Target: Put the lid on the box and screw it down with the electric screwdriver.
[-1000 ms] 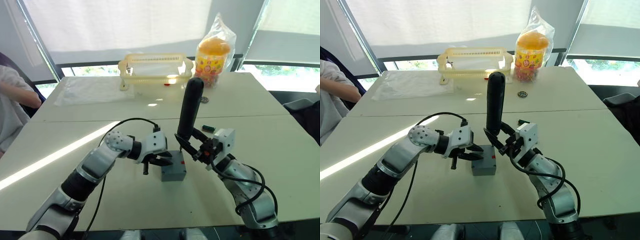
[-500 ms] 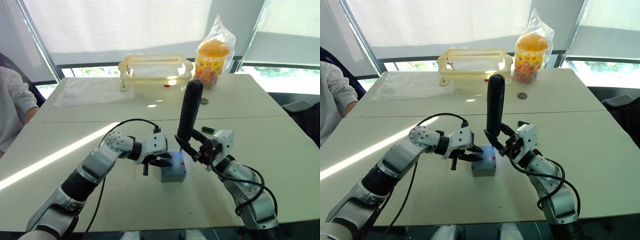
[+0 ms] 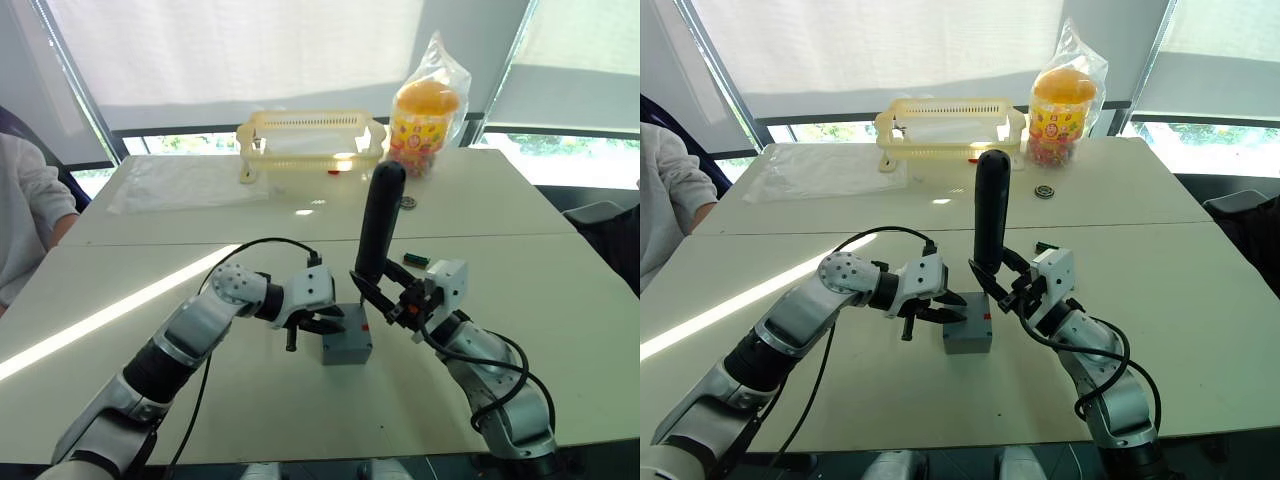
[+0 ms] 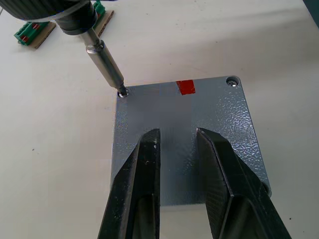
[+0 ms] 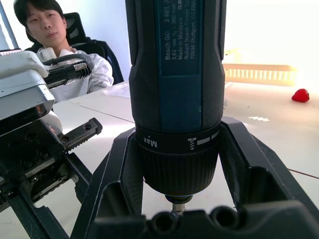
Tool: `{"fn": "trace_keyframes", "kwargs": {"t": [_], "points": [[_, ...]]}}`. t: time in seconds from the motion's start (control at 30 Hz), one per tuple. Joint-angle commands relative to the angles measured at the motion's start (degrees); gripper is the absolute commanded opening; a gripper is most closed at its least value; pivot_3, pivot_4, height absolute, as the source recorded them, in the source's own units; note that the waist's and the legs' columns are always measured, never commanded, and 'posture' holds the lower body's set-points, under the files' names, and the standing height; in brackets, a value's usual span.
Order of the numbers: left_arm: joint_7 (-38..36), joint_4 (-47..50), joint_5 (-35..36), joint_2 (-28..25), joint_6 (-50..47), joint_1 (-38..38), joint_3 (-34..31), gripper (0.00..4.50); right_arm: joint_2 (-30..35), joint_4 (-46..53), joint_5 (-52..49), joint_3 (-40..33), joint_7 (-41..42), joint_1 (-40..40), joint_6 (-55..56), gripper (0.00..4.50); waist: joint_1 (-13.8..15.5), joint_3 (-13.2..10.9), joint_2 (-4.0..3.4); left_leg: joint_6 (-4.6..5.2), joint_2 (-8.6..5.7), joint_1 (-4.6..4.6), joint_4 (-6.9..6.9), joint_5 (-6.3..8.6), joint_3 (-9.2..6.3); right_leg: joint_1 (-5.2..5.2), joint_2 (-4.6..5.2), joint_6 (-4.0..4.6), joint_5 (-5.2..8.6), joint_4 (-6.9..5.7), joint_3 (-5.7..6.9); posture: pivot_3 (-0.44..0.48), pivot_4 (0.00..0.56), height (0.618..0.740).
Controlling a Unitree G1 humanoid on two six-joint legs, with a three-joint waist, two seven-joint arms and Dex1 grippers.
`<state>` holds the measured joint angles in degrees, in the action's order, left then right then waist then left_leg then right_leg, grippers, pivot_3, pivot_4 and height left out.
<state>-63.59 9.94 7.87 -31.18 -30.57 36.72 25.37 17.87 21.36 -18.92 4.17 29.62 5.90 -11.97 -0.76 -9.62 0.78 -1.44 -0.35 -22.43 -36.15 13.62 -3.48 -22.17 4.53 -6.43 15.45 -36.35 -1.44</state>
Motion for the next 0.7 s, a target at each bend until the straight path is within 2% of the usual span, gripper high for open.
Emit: {"fn": "trace_keyframes", "kwargs": {"t": [0.03,0.33,0.47,0.6,0.7], "points": [[-0.29,-0.27,-1.27,-0.72,-0.08,-0.24,1.06,1.13,1.09,-4.56,1.95,1.51,0.31,-2.73,-2.63,1.73,0.01,0.00,0.00,0.00,0.00,0.00,0.00,0.00,0.00,0.00,0.00,0.00,0.00,0.00,0.00,0.000,0.150,0.740],[-0.27,-0.33,-1.29,-0.46,-0.04,-0.01,1.29,1.13,1.62,-2.49,1.16,-0.22,-0.48,-1.59,-3.06,1.73,0.02,0.00,0.00,0.00,0.01,0.00,0.02,0.00,0.00,0.01,0.01,0.01,0.00,0.05,0.00,0.000,0.150,0.740],[-0.31,-0.33,-1.37,-0.47,0.18,-0.26,1.62,1.13,2.01,2.93,-1.84,-2.30,-1.78,-0.19,-6.16,1.73,0.13,0.00,0.00,0.00,0.02,-0.02,0.03,0.00,0.01,0.01,0.01,0.02,0.00,0.08,0.00,0.000,0.150,0.740],[-0.55,-0.38,-1.36,-0.70,0.44,-0.49,1.82,1.13,3.57,13.00,-11.59,-7.87,-4.92,4.73,-15.55,1.73,0.18,-0.09,-0.06,0.00,0.04,-0.13,0.02,0.00,-0.02,-0.07,0.05,0.04,0.00,0.13,-0.02,0.000,0.150,0.740],[-0.82,-0.43,-1.32,-0.99,0.78,-0.70,1.73,1.13,5.74,17.27,-25.87,-14.85,-9.59,11.67,-23.99,1.73,0.16,-0.34,-0.26,0.00,0.10,-0.29,0.01,0.00,-0.04,-0.19,0.11,0.07,-0.03,0.19,-0.04,0.000,0.150,0.740]]}}
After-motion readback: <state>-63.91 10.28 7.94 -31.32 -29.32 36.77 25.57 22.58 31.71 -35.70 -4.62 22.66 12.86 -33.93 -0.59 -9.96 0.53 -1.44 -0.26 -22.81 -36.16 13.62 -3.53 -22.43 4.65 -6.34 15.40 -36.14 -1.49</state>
